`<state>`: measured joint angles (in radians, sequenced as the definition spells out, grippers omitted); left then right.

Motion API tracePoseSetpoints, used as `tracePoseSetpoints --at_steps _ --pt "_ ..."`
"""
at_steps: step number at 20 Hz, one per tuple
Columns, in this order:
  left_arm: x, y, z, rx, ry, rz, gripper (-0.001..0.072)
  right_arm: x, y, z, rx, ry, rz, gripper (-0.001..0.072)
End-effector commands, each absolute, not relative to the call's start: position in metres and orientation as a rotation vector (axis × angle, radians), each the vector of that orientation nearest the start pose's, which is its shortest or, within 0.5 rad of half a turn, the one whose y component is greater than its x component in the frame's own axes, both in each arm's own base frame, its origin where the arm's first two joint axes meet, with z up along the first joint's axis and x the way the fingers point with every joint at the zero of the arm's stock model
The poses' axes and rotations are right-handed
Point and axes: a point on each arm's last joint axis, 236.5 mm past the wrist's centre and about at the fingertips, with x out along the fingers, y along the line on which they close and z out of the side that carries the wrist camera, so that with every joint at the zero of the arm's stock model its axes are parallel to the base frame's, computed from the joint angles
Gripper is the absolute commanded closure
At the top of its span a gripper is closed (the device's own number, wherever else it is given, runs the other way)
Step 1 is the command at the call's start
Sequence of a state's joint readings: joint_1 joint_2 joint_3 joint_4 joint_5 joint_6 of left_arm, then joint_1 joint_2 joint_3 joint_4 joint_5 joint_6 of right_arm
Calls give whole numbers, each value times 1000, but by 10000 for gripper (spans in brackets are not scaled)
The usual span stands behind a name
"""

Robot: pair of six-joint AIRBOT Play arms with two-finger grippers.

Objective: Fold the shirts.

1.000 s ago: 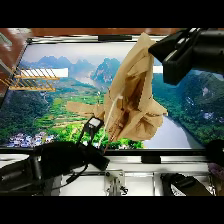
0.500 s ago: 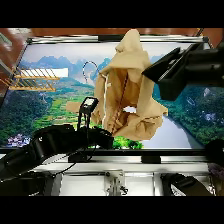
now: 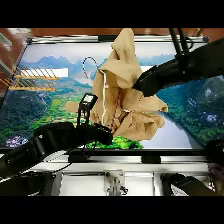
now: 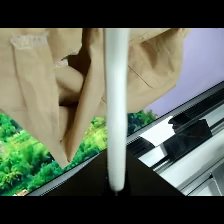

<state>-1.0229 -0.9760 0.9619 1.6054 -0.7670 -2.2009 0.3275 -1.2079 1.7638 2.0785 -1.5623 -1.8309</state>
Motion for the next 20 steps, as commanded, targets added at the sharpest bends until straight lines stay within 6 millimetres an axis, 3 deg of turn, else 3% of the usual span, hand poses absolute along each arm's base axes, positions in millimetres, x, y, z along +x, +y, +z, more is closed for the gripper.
tracePoseSetpoints --at_steps 1,5,8,10,11,13,15,18,20 --pt "216 -339 95 -100 928 -698 658 320 221 237 -129 949 842 207" --pt "212 -326 94 26 941 -712 657 346 174 267 -73 825 661 206" --pt "214 -312 95 135 951 -719 658 347 117 278 15 829 536 205" --pt "218 -311 102 212 908 -760 658 358 74 282 73 808 424 205" --pt "218 -312 105 270 877 -794 658 366 50 278 56 806 362 206" --pt "216 -308 104 369 862 -833 658 370 -4 250 -293 874 311 206" --pt "205 -301 95 463 892 -881 658 370 -7 232 -645 882 506 206" --pt "186 -281 79 596 986 -919 658 380 15 219 -891 790 742 207" --pt "178 -270 72 655 1029 -927 658 386 17 210 -982 762 819 207"
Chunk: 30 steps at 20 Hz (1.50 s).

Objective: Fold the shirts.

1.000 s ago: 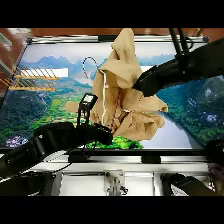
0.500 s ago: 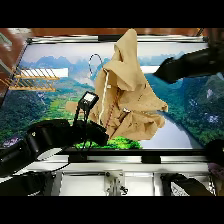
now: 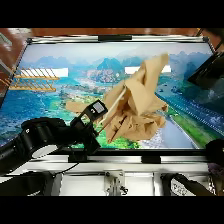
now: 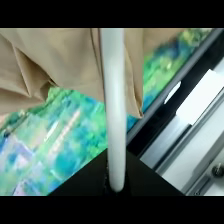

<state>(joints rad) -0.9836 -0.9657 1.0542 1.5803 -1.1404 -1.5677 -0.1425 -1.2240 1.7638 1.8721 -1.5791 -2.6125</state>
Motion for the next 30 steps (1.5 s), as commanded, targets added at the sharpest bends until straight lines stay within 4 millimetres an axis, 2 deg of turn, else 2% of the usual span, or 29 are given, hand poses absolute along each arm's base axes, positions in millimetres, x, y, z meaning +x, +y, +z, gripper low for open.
tracePoseSetpoints --at_steps 1,5,8,11,14,18,20,23,28,30 --pt "177 -268 72 669 1031 -934 658 388 16 206 -990 764 835 207" --pt "177 -267 72 699 1019 -951 658 393 31 192 -978 736 936 207" --pt "179 -267 72 704 1016 -947 658 387 45 188 -963 708 1027 207" --pt "181 -265 72 713 1012 -947 658 374 53 187 -934 716 1091 208" --pt "184 -263 72 728 1004 -943 658 370 58 181 -909 720 1119 208" --pt "184 -263 72 746 995 -952 659 352 78 150 -883 787 1238 208" --pt "184 -263 72 751 993 -956 659 351 82 133 -944 829 1249 208" --pt "186 -262 73 778 975 -969 659 352 92 123 -976 841 1270 208" --pt "225 -249 101 806 876 -865 659 343 99 119 -961 862 1319 215" --pt "238 -237 103 795 883 -831 659 343 99 119 -915 898 1291 491"
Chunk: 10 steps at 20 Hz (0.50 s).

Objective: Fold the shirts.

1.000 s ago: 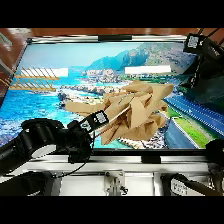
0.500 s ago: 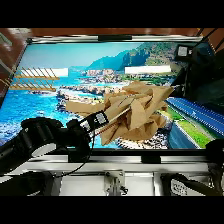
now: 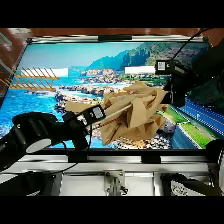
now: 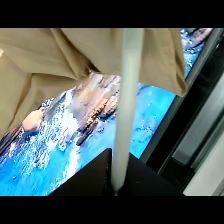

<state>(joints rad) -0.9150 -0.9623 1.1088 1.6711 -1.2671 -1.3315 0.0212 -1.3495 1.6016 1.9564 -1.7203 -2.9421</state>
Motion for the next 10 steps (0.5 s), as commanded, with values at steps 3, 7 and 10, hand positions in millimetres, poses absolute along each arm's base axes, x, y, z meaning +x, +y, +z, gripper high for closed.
tracePoseSetpoints --at_steps 3,7,10 --pt "263 -228 106 775 850 -786 653 341 103 121 -893 892 1301 649" --pt "301 -214 112 753 793 -691 184 335 116 128 -795 893 1301 650" --pt "321 -186 118 774 787 -596 120 334 122 135 -740 891 1287 651"
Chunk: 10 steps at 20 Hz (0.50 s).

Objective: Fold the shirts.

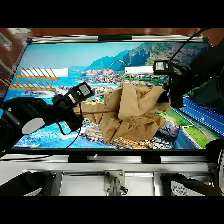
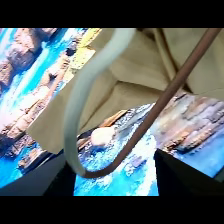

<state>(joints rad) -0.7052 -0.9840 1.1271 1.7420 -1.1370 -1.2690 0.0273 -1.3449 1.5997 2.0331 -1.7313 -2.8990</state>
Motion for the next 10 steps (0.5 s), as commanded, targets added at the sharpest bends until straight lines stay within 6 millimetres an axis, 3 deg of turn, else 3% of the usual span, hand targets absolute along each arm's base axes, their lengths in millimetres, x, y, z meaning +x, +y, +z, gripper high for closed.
tracePoseSetpoints --at_steps 1,4,8,10 --pt "326 -177 119 769 790 -572 68 333 124 137 -723 891 1282 651" --pt "339 -157 129 749 787 -508 22 330 127 143 -706 882 1274 652" --pt "364 -141 178 694 679 -431 22 327 131 152 -700 854 1278 652" --pt "375 -124 198 700 646 -388 22 324 136 157 -668 846 1276 652"
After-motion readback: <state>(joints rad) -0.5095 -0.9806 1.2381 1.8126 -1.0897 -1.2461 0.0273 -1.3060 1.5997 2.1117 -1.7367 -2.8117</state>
